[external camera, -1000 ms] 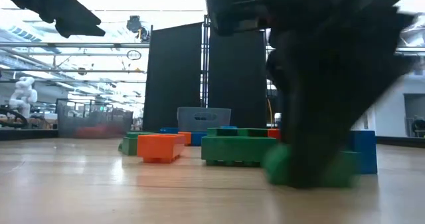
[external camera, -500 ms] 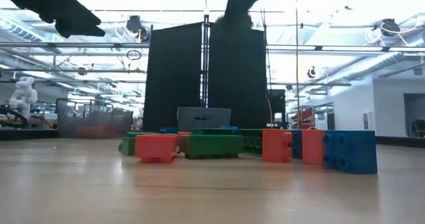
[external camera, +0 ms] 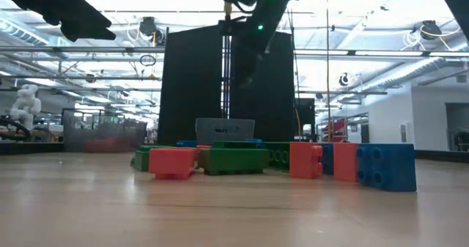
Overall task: Sort blocks
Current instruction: Put the green game piece into the top right black transparent bin
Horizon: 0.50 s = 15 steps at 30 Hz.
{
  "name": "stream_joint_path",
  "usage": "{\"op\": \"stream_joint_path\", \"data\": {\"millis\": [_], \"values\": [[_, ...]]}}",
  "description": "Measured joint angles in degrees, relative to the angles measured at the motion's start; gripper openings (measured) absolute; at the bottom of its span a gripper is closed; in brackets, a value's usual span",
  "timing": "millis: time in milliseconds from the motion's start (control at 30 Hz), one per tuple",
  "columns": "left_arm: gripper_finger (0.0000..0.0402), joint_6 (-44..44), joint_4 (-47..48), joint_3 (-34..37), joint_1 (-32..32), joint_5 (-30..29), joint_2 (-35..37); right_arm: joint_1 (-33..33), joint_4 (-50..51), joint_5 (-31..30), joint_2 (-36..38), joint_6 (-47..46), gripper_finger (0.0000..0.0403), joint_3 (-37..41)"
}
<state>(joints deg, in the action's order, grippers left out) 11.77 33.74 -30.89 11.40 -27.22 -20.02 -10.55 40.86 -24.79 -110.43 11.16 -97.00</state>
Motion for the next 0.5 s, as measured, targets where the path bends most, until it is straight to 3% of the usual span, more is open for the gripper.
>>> {"op": "stream_joint_path", "data": {"millis": [100, 267, 367, 500], "values": [[0.0255, 0.1, 0.1, 0.0, 0.0, 0.0, 0.0, -6.2, -11.6, 7.8, 0.0, 0.2, 0.012, -0.1], [0.0255, 0.2, 0.2, 0.0, 0.0, 0.0, 0.0, -13.9, -29.3, 18.2, -1.8, -10.9, 0.012, -0.1], [0.0255, 0.2, 0.0, 0.1, 0.0, 0.0, 0.0, -15.6, -33.2, 22.0, -3.7, -16.2, 0.012, -0.2], [0.0255, 0.0, 0.1, 0.7, 0.0, 0.0, -0.1, -16.5, -30.0, 23.5, -6.7, -18.4, 0.012, -0.1]]}}
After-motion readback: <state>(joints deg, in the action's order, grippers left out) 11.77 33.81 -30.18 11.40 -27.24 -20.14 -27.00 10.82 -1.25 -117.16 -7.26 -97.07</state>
